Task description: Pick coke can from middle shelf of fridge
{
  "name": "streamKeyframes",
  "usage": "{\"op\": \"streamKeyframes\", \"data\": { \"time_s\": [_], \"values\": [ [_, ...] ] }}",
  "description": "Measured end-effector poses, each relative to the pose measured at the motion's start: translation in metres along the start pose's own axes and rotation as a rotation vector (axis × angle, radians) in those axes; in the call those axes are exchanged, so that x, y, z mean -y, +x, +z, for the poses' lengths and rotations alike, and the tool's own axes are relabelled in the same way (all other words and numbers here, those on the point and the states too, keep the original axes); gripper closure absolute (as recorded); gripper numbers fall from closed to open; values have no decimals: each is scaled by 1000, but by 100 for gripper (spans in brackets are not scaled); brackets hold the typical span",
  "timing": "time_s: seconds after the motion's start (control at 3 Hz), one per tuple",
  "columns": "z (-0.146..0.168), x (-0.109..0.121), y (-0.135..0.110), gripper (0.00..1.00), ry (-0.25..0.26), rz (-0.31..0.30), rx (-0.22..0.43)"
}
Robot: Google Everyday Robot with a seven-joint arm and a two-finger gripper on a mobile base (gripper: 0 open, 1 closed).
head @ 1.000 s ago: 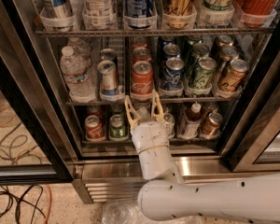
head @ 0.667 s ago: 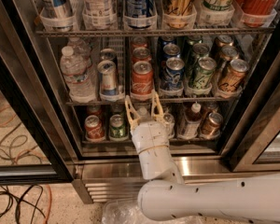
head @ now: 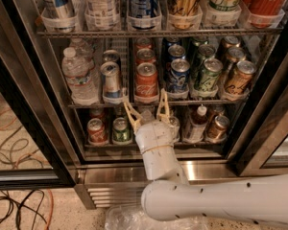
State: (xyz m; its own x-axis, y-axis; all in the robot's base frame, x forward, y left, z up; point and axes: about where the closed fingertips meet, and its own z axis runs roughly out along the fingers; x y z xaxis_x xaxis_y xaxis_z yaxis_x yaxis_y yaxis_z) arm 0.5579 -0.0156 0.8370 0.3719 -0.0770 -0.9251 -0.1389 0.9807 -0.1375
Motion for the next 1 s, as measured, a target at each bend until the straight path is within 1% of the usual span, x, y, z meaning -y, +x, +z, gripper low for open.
{"op": "streamKeyframes", "data": {
  "time_s": [0.33, 1.0],
  "values": [
    [13, 2, 2, 30, -4, -2, 1],
    [40, 1, 12, 30, -9, -1, -9]
  ]
}}
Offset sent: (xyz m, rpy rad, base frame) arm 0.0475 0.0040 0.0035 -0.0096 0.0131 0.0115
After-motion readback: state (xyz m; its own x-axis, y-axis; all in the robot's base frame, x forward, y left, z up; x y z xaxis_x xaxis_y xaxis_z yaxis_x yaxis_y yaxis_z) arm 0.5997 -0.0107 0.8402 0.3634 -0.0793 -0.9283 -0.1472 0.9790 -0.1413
